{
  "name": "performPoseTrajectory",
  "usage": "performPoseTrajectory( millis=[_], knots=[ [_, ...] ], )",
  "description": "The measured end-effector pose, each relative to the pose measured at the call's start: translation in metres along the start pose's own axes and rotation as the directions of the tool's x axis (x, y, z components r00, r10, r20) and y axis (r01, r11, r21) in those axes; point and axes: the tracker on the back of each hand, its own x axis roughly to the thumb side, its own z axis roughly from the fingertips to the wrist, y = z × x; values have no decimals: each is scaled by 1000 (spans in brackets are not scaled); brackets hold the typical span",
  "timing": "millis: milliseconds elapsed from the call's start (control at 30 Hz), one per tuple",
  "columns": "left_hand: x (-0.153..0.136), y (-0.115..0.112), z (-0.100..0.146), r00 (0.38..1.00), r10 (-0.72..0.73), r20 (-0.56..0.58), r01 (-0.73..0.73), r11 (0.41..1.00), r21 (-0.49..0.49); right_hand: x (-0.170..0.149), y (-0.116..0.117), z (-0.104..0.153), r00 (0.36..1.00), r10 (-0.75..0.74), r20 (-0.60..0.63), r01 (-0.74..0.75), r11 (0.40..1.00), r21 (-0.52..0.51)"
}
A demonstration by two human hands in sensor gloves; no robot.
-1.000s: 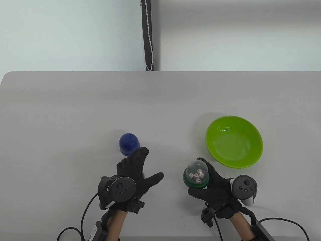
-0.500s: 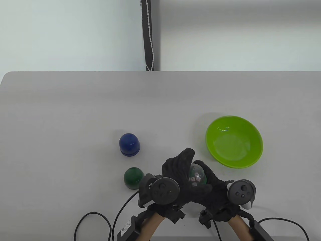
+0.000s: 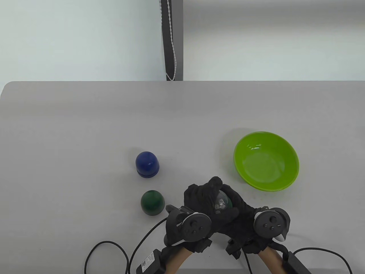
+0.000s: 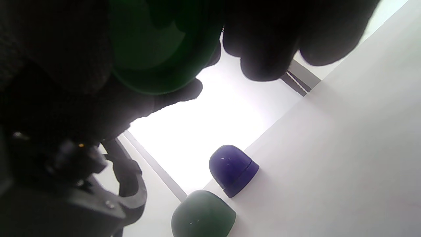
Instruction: Pour dice into bowl
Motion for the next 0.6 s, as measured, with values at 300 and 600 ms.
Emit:
performPoseTrajectory(
  millis=[300, 600],
  knots=[
    [0, 5, 1, 993, 26, 115, -30, 999, 29, 3, -3, 1, 1000, 13, 24, -12, 1000, -15],
    [-1, 7, 1, 979, 13, 205, -7, 1000, -28, -3, -3, -2, 996, -76, 39, 73, 994, 87]
  ],
)
